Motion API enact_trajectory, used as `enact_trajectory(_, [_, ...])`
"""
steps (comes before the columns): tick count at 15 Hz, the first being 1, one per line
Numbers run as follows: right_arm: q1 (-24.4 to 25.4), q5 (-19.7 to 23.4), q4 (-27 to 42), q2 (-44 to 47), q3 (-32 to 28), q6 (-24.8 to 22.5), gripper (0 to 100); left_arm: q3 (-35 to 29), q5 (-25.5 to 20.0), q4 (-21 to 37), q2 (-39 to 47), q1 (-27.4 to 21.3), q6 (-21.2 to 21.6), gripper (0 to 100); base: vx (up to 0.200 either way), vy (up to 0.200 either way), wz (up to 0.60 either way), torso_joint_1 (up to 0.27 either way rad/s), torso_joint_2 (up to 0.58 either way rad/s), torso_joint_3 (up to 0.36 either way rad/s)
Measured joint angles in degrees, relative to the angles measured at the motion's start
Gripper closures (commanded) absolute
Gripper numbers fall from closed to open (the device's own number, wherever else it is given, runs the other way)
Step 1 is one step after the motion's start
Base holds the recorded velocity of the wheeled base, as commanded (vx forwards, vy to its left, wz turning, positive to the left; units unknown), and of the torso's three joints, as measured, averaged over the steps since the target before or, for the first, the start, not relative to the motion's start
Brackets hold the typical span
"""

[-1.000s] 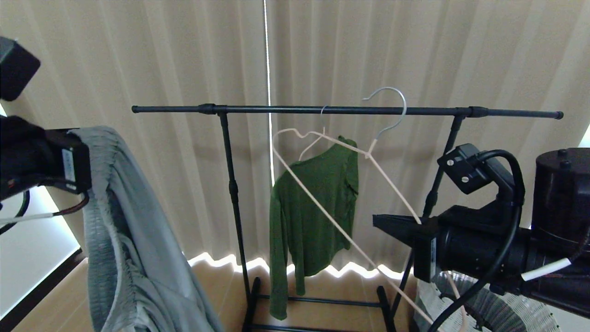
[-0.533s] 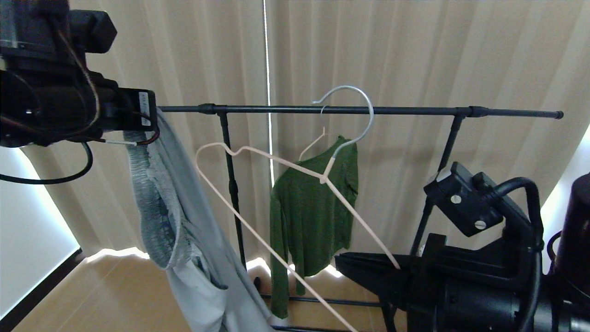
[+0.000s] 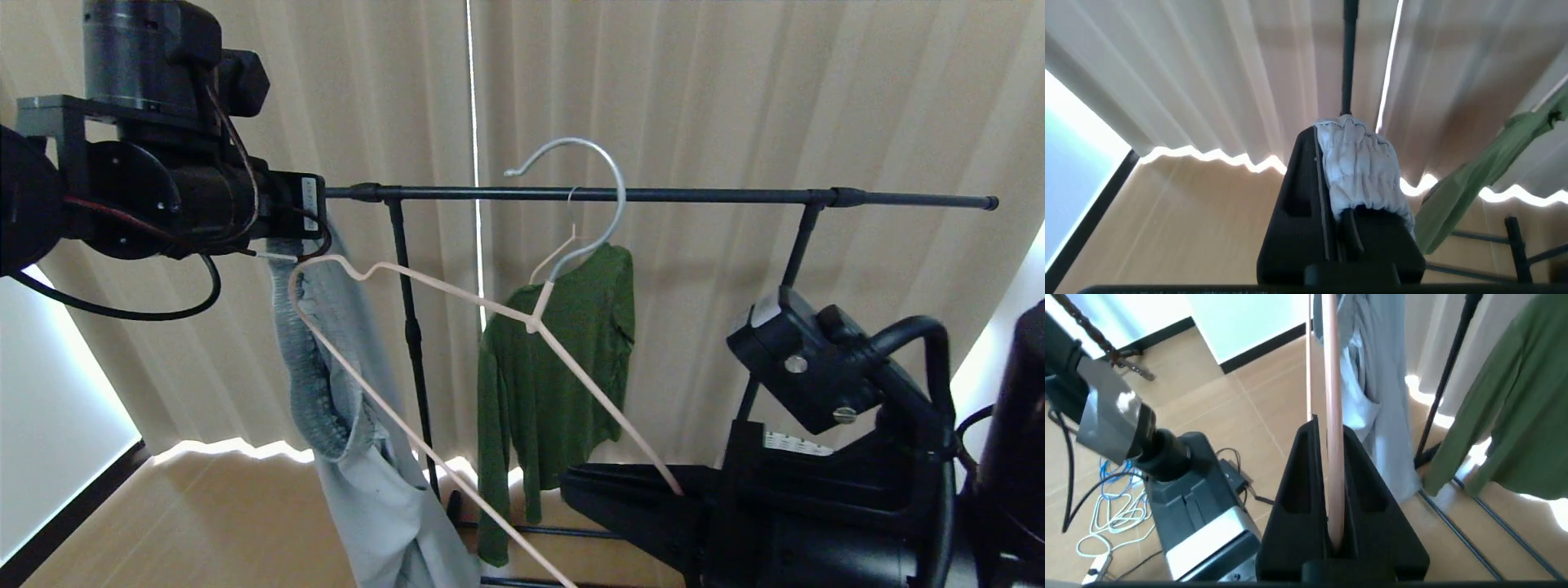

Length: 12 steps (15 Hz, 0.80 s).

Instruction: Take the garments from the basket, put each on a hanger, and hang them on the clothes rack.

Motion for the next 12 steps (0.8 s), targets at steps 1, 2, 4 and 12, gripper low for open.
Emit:
enact_trajectory(1, [-0.26,-0.21,0.00,1.52,-1.05,0.05,100,0.00,0.55,0.00,0.04,-0.44,0.00,100,0.000,0.000,0.00,0.000,0.00,0.000])
enact_trajectory(2, [-0.84,-0.67,0.00,3.25,-2.12,0.09,100,0.00,1.15,-0.05,0.04,-0.72,0.00,100,0.000,0.000,0.00,0.000,0.00,0.000])
enact_trajectory(4, [-2.49,-2.90,-0.02,7.01,-5.05,0.51,100,0.06,1.33,-0.09,0.04,-0.90,-0.13,100,0.000,0.000,0.00,0.000,0.00,0.000])
enact_trajectory(12, [-4.14,-8.12,-1.32,14.34,-11.63,1.58,100,1.08,6.80,-0.05,0.09,-0.72,-0.48,100,0.000,0.000,0.00,0.000,0.00,0.000])
